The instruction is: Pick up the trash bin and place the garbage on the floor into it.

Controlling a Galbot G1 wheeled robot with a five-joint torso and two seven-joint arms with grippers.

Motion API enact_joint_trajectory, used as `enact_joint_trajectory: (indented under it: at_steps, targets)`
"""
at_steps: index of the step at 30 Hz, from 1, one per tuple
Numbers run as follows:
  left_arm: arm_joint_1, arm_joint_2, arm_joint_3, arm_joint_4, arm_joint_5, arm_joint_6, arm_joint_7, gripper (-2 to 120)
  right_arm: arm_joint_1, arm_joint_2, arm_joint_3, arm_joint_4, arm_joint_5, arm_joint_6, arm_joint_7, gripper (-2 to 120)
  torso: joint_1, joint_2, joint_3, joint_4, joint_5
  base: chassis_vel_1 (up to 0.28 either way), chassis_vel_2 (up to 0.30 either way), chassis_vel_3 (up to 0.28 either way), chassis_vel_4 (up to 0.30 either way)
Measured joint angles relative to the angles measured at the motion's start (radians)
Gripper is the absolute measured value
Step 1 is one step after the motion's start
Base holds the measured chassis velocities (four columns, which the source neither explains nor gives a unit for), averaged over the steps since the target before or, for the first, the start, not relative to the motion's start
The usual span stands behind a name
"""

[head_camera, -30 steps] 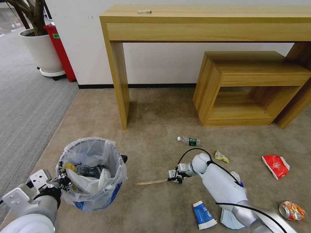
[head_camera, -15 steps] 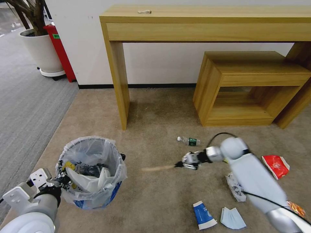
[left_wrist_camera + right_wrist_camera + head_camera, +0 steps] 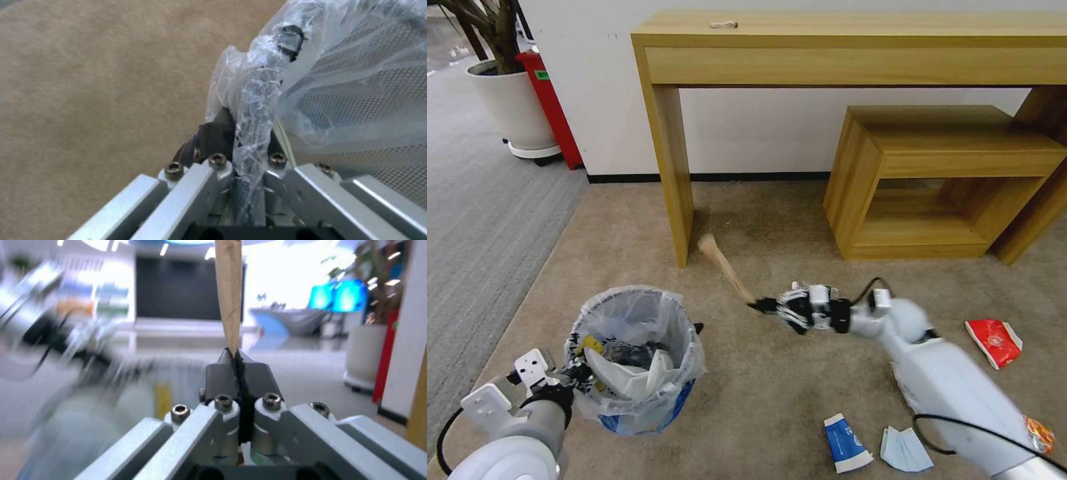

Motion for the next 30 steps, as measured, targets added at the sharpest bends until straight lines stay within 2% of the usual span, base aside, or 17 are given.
enact_joint_trajectory:
  at_steps: [3,9,12,19,25,28,30]
  targets:
    - [0.004,-0.001,0.029,-0.016,-0.011,0.004,-0.003,1,0.043,0.068,-0.086,0.025,0.067,0.004,0.096,0,0.000,0.000,0.000,0.0001,-0.0002,0.000,0.000,0.000,0.000]
    - [0.009,-0.001,0.060,-0.017,0.003,0.006,-0.004,1,0.097,0.136,-0.167,0.033,0.076,-0.002,0.116,0,0.000,0.000,0.000,0.0002,-0.0002,0.000,0.000,0.000,0.000]
    - [0.012,0.000,0.067,-0.027,0.007,0.007,-0.004,1,0.121,0.175,-0.208,-0.009,0.051,-0.003,0.110,0,0.000,0.000,0.000,0.0002,0.0001,0.000,0.000,0.000,0.000]
    - [0.012,0.008,0.050,-0.043,-0.001,0.012,-0.003,1,0.134,0.197,-0.228,-0.074,-0.016,0.012,0.080,0,0.000,0.000,0.000,0.0001,0.0002,0.000,0.000,0.000,0.000]
    - [0.011,0.010,0.045,-0.043,-0.002,0.012,-0.002,1,0.136,0.189,-0.224,-0.081,-0.038,0.015,0.047,0,0.000,0.000,0.000,0.0000,0.0002,0.000,0.000,0.000,0.000]
    - [0.006,0.010,0.042,-0.043,-0.001,0.013,-0.002,1,0.132,0.171,-0.212,-0.066,-0.038,0.009,0.037,14,0.000,0.000,0.000,0.0000,0.0002,0.000,0.000,0.000,0.000]
    - [0.004,0.010,0.042,-0.043,0.000,0.013,-0.002,1,0.129,0.167,-0.208,-0.063,-0.038,0.007,0.032,17,0.000,0.000,0.000,0.0000,0.0002,0.000,0.000,0.000,0.000]
